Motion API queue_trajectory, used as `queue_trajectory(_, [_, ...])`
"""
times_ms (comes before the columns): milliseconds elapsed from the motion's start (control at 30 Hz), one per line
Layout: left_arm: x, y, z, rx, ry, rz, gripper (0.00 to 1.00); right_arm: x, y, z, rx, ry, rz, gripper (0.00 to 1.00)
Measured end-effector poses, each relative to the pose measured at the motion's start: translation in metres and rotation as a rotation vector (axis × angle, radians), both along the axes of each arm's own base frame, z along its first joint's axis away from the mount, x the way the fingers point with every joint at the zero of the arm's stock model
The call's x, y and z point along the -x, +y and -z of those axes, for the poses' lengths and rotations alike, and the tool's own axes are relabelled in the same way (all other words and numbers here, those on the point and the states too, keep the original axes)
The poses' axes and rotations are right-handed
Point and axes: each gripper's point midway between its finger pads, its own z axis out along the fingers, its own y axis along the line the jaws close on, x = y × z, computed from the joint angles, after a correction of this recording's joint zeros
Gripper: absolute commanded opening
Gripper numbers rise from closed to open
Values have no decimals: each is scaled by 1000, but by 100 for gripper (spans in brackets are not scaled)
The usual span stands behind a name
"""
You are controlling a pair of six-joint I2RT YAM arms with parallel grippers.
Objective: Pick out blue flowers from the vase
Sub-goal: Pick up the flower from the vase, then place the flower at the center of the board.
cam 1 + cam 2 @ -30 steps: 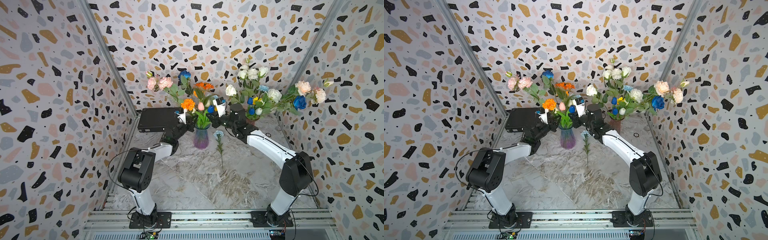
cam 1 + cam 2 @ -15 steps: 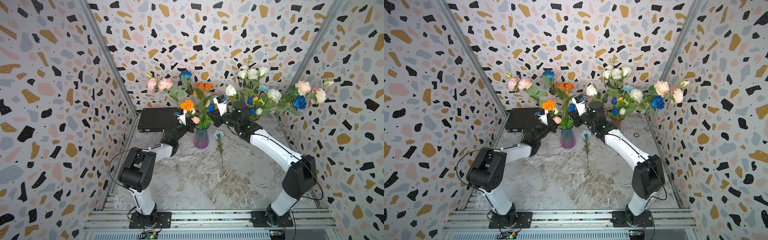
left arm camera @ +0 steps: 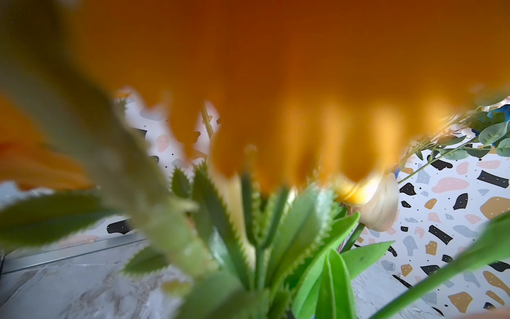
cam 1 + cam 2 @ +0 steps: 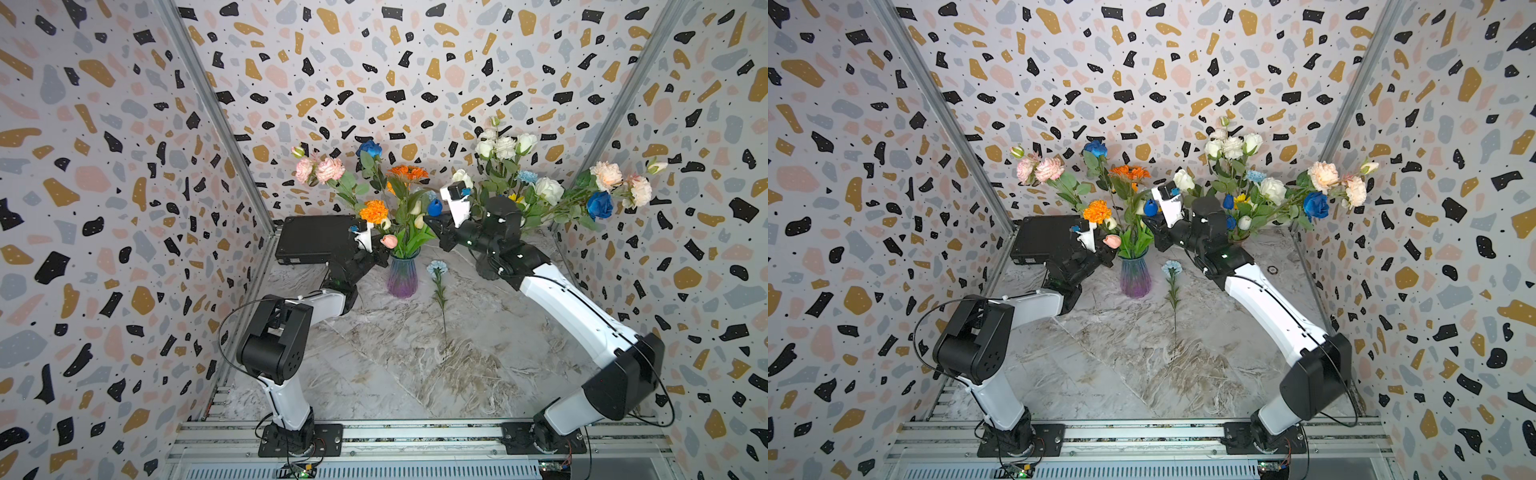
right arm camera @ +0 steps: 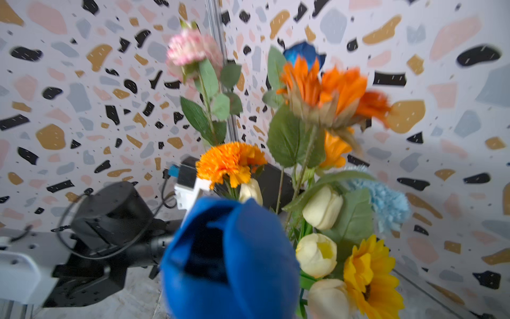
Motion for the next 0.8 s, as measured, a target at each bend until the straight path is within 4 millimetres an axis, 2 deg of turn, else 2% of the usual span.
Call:
queue_trajectory(200, [2,1,0,0,-2,-3,14,61,-41,-85,-69,-138,17,9])
queue_trajectory(267, [3,1,0,-1,-3,-2,14,76,-52,-99,-73,-153,28,8])
queue_trajectory(333, [4,1,0,-3,-6,-2,14,87,-61,-101,-61,-140,44,7])
queue_trajectory(400, [4,1,0,-5,-7,-2,14,91,-68,-94,-34,-104,68,7])
queue_trajectory(533, [5,1,0,-4,-7,-2,14,82,-77,-61,51,0,139,9])
queue_trajectory(667, [5,1,0,-4,-7,-1,14,57,-81,-12,146,130,200,9])
queue_trajectory(800, [5,1,-1,-4,-8,0,14,16,-83,50,215,308,230,7])
